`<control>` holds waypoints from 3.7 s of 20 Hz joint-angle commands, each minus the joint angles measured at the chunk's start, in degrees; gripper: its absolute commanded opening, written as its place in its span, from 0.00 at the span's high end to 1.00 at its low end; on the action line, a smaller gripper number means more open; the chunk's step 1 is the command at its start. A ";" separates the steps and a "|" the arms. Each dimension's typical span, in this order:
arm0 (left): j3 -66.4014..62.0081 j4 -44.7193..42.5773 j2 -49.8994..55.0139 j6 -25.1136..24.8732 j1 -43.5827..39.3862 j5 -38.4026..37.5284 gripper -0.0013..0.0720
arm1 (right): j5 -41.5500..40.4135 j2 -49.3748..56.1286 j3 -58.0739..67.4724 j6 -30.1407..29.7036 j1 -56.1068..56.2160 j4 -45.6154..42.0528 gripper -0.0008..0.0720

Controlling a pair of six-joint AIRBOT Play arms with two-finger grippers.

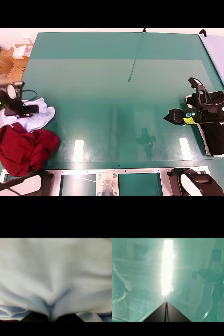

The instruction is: Fold the shirts.

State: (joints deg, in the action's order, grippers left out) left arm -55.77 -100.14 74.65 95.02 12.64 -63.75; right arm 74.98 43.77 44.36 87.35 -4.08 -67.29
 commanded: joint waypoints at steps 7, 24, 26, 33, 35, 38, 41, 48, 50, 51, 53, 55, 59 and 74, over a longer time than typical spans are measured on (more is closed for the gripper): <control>-28.70 38.75 -11.50 -8.57 -11.78 -7.13 0.95 | -0.33 0.00 -0.02 0.00 0.04 0.02 0.97; -34.51 38.45 14.21 -6.45 -36.11 -6.54 0.01 | -0.39 0.83 2.05 1.09 -4.04 -0.42 0.43; -35.36 38.40 12.63 -4.76 -29.05 -14.34 0.01 | -0.42 3.19 3.52 1.03 -8.17 -0.37 0.29; -8.70 40.46 6.10 -4.90 -26.27 -15.74 0.01 | -2.25 23.45 3.67 -4.98 -10.80 5.46 0.31; 0.00 45.05 5.42 -6.91 -28.87 -9.90 0.01 | -3.08 27.63 3.67 -7.69 -10.49 9.35 0.31; 8.09 50.80 5.70 -8.20 -33.70 2.71 0.01 | -4.57 32.89 3.67 -10.71 -7.98 12.07 0.31; 9.29 56.33 6.82 -10.05 -37.27 12.48 0.02 | -9.66 37.90 3.69 -10.93 -3.28 12.79 0.31; 9.22 54.93 6.34 -12.96 -37.29 7.10 0.95 | -13.44 44.15 7.26 -14.21 -1.81 17.11 0.97; 9.22 50.45 4.24 -11.91 -34.88 3.13 0.95 | -11.76 44.13 11.28 -14.34 -4.57 16.22 0.97; 9.22 47.80 2.73 -10.80 -32.98 1.46 0.95 | -10.40 44.13 13.88 -14.32 -6.49 16.04 0.97; 9.22 43.23 -1.25 -8.83 -27.96 0.00 0.95 | -7.45 44.06 19.82 -13.86 -10.43 16.15 0.97; 8.98 43.60 -5.46 -8.02 -22.77 0.61 0.95 | -3.80 44.04 25.73 -13.88 -12.94 16.85 0.97; -2.99 50.01 -10.60 -10.40 -20.63 0.87 0.95 | 5.53 41.97 38.80 -13.94 -13.14 25.14 0.97; -67.12 48.70 -16.72 -12.48 -20.63 -7.02 0.95 | -7.37 10.78 77.16 -12.79 -19.56 22.43 0.97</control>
State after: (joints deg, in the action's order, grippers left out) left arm -120.73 -49.43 59.57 82.56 -8.03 -70.06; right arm 72.03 58.50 120.31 74.48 -22.74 -41.23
